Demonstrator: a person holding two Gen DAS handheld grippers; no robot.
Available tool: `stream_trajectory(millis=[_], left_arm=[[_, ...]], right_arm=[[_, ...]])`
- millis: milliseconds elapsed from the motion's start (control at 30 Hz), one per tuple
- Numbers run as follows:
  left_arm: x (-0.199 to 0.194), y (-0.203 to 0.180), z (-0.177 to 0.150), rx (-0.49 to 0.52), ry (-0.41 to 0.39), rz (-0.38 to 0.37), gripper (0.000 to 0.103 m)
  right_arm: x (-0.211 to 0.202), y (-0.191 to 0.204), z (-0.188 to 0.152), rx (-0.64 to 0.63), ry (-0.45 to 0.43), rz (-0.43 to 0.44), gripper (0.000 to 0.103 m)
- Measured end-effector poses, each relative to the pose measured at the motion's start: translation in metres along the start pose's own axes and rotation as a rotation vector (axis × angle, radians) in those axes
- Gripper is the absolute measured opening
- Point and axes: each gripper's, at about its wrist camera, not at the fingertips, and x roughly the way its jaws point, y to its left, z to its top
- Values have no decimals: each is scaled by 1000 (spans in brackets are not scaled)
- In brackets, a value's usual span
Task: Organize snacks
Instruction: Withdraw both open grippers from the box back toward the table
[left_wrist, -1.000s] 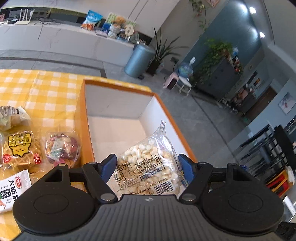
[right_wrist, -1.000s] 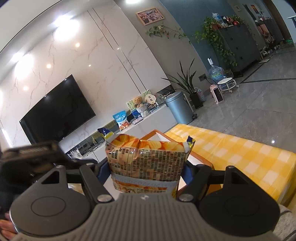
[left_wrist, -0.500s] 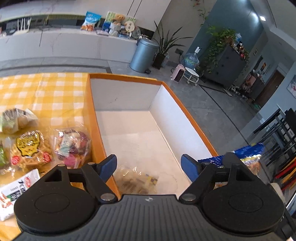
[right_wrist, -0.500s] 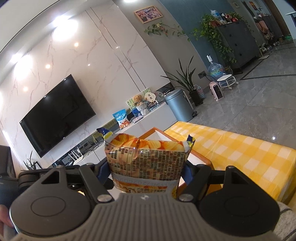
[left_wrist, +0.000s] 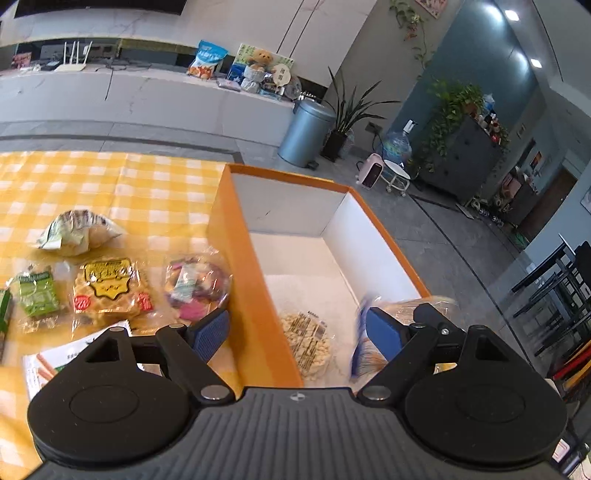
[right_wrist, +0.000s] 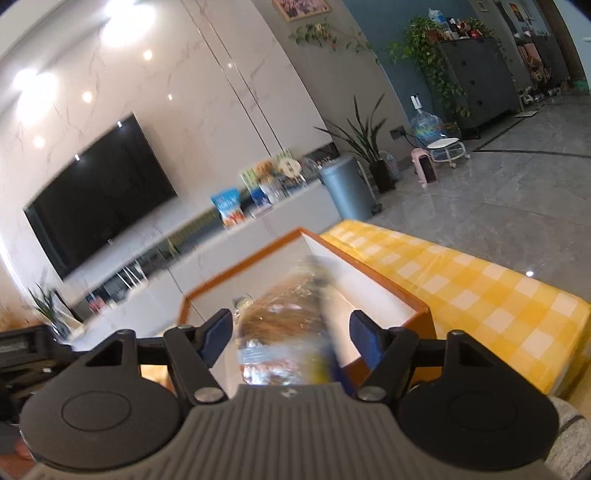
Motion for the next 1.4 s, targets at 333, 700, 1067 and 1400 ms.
stream_trajectory(millis=[333,700,1067,1400], left_arm=[[-5,13,-5,-19,4,12,98],[-20,7,-7,66,-29,49,98],[-47,13,-7,50,-76,143,98],[-75,44,-16,25,-115,238,98]], right_arm=[[4,2,-4,-26,26,-19,66],[0,4,-5,-21,15,0,80],[-5,5,-7,-19,9,-11,100],[-47,46,-17,-105,-89,12,100]])
